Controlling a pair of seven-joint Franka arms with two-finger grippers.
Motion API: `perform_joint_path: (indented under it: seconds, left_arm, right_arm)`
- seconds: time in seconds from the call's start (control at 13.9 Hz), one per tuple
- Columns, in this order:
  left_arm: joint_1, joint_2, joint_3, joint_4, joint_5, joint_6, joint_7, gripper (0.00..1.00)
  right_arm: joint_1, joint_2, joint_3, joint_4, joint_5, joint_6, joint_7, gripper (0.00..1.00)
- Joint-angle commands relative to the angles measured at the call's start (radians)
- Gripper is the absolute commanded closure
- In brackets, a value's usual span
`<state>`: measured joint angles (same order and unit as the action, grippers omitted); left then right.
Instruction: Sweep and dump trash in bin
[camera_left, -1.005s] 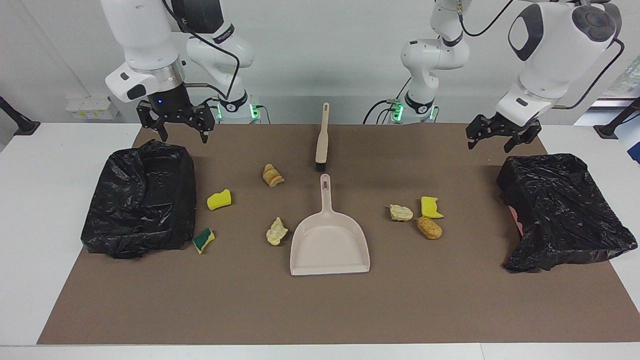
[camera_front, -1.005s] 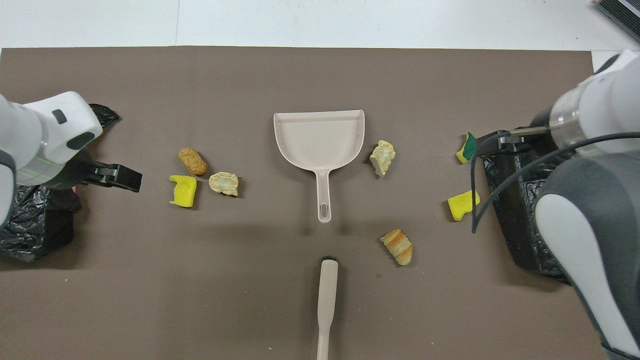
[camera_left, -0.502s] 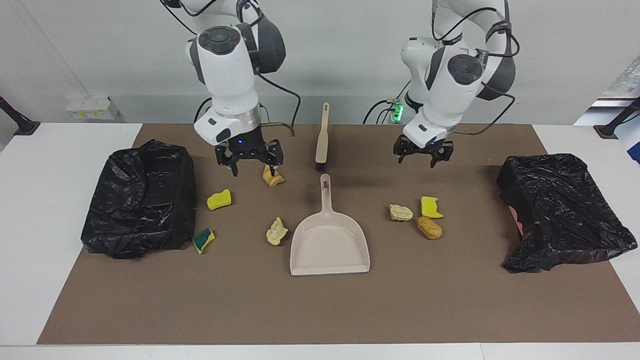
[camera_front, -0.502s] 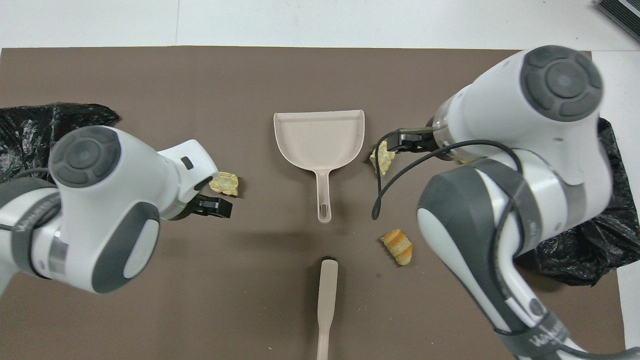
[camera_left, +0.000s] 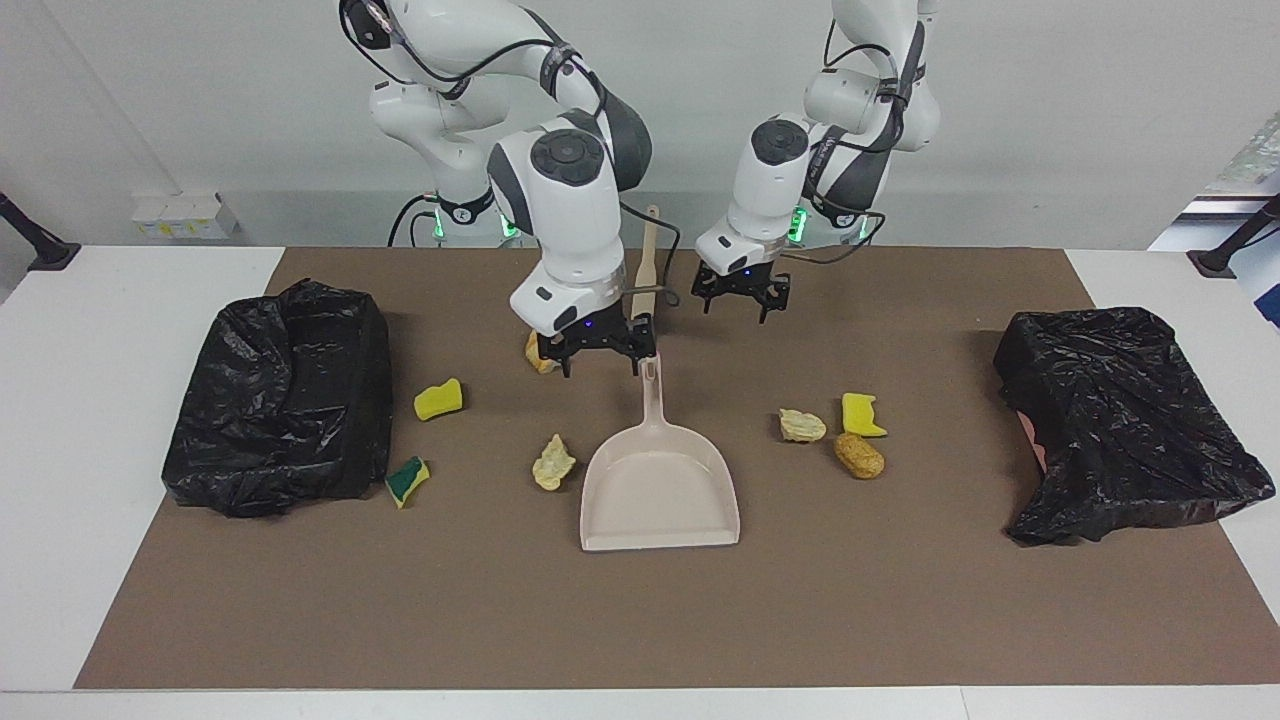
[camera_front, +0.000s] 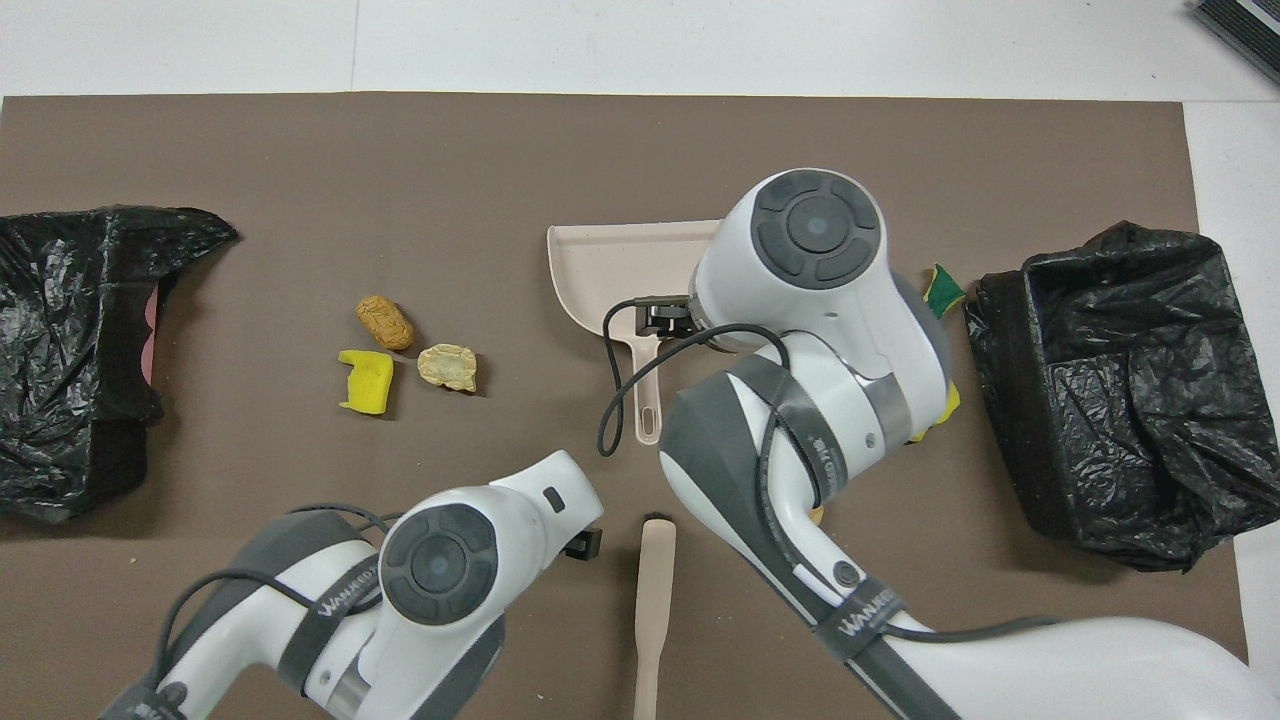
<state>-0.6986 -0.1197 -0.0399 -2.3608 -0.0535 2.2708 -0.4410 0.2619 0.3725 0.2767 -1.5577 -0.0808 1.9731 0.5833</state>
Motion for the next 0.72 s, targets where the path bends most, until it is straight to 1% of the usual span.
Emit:
perform_joint_path:
  seconds: [0.0, 0.07, 0.22, 0.36, 0.5, 0.57, 0.65]
  left_arm:
    - [-0.140, -0.073, 0.018, -0.086, -0.005, 0.053, -0.140, 0.00]
    - [-0.194, -0.080, 0.018, -0.092, -0.005, 0.058, -0.198, 0.00]
    - [-0.266, -0.100, 0.017, -0.094, -0.005, 0.056, -0.292, 0.00]
    - [-0.353, -0.084, 0.015, -0.097, -0.005, 0.065, -0.378, 0.00]
    - [-0.392, -0.084, 0.014, -0.138, -0.003, 0.120, -0.413, 0.00]
    - [-0.413, -0.084, 0.014, -0.149, -0.005, 0.128, -0.416, 0.00]
    - [-0.423, -0.084, 0.014, -0.156, -0.005, 0.128, -0.430, 0.00]
  right_arm:
    - [0.037, 0.074, -0.001, 0.050, -0.025, 0.021, 0.049, 0.00]
    - [0.063, 0.092, -0.002, 0.050, -0.023, 0.023, 0.050, 0.00]
    - [0.068, 0.121, 0.001, 0.048, -0.022, 0.041, 0.050, 0.00]
    - [0.076, 0.121, 0.001, 0.033, -0.011, 0.071, 0.049, 0.00]
    - [0.086, 0.117, 0.002, -0.004, -0.008, 0.076, 0.049, 0.00]
    - [0.086, 0.111, 0.002, -0.022, -0.008, 0.076, 0.047, 0.00]
    - [0.086, 0.106, 0.002, -0.034, -0.008, 0.076, 0.047, 0.03]
